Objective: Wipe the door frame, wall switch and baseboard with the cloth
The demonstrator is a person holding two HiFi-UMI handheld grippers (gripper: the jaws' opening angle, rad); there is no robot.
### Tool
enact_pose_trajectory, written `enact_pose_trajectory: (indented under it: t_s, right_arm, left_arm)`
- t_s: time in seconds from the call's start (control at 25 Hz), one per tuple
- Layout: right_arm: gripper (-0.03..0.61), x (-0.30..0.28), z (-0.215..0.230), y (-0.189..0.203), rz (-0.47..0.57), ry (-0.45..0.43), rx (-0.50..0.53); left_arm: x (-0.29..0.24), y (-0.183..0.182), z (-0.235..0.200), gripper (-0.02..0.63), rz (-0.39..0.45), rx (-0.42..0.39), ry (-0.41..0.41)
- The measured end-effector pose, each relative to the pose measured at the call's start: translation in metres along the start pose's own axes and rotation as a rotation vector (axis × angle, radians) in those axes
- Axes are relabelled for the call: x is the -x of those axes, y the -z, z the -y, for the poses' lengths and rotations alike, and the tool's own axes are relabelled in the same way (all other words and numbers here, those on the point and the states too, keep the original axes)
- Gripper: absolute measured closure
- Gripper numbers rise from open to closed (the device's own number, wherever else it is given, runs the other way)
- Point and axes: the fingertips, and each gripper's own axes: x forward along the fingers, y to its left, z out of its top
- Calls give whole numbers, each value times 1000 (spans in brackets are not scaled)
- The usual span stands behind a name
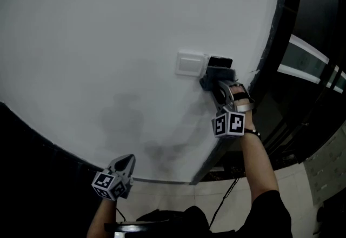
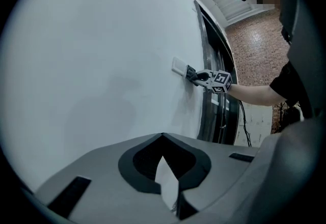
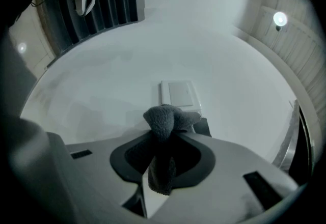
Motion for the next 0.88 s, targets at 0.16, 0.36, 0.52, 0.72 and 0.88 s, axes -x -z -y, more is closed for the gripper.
enact_pose_trajectory:
  t_s: [0.16, 0.36, 0.52, 0.72, 0.88]
  right_arm:
    - [492, 0, -5, 0, 0, -13, -17]
    - [492, 1, -11, 1, 3, -26, -36]
    - [494, 3, -18, 1, -1, -52, -47]
    - [494, 7, -34, 2, 5, -106, -45]
    - [494, 21, 1, -10, 50, -25, -59]
  left_arm:
    - [0, 1, 3, 612, -4, -1, 7]
    - [6, 3, 6, 612, -12, -2, 0]
    - [11, 7, 6, 612, -19, -3, -5]
    - [11, 6, 5, 612, -18, 2, -11]
    - [10, 4, 9, 612, -16, -6, 2]
